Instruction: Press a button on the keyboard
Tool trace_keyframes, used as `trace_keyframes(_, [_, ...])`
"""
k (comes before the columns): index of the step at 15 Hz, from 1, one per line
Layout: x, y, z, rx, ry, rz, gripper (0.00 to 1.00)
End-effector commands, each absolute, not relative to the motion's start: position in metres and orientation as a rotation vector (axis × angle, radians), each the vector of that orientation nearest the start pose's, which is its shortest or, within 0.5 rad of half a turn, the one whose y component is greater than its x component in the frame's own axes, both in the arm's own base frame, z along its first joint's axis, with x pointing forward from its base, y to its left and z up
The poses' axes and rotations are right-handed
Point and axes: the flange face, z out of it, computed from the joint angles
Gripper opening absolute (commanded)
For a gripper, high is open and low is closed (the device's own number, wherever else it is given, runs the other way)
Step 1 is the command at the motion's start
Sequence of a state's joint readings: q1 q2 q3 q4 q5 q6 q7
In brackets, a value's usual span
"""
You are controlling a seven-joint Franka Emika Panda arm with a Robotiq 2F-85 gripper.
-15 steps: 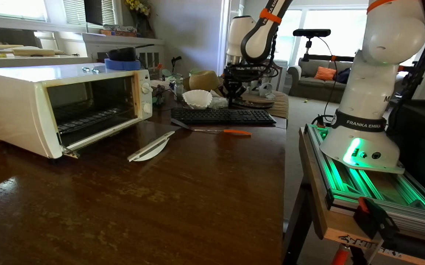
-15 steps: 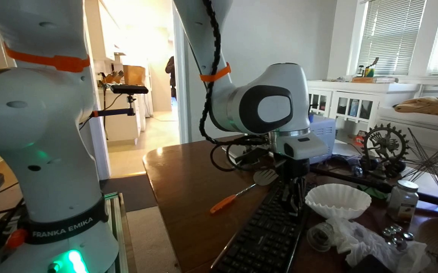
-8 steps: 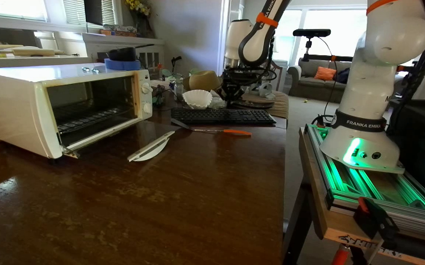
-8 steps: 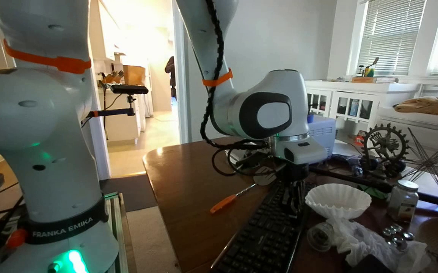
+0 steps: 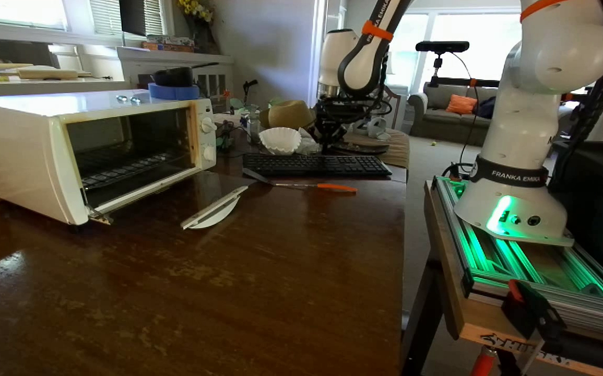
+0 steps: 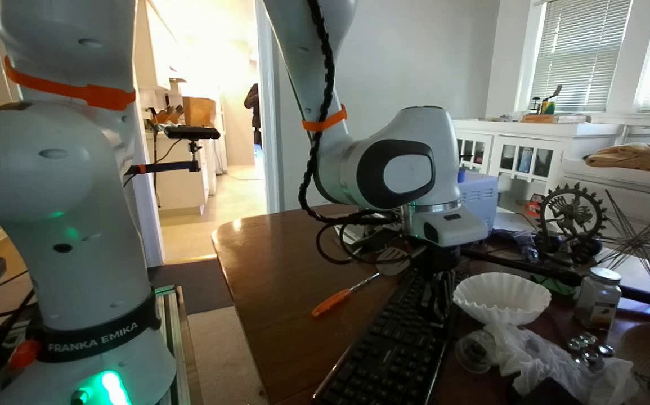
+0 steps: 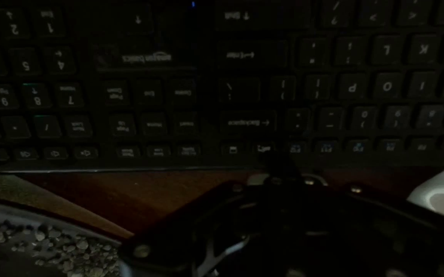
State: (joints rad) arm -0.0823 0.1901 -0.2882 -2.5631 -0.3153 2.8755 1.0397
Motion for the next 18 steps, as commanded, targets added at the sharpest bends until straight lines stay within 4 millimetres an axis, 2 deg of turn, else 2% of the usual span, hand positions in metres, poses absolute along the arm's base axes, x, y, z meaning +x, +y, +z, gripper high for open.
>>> trace_keyframes(1, [0.436, -0.155, 0.202, -2.771, 1.695, -0.264, 0.0])
trace_keyframes(15, [0.435, -0.156, 0.19, -2.816, 1.681, -0.279, 0.0])
trace_keyframes(18, [0.435, -0.153, 0.193, -2.828, 1.664, -0.3, 0.0])
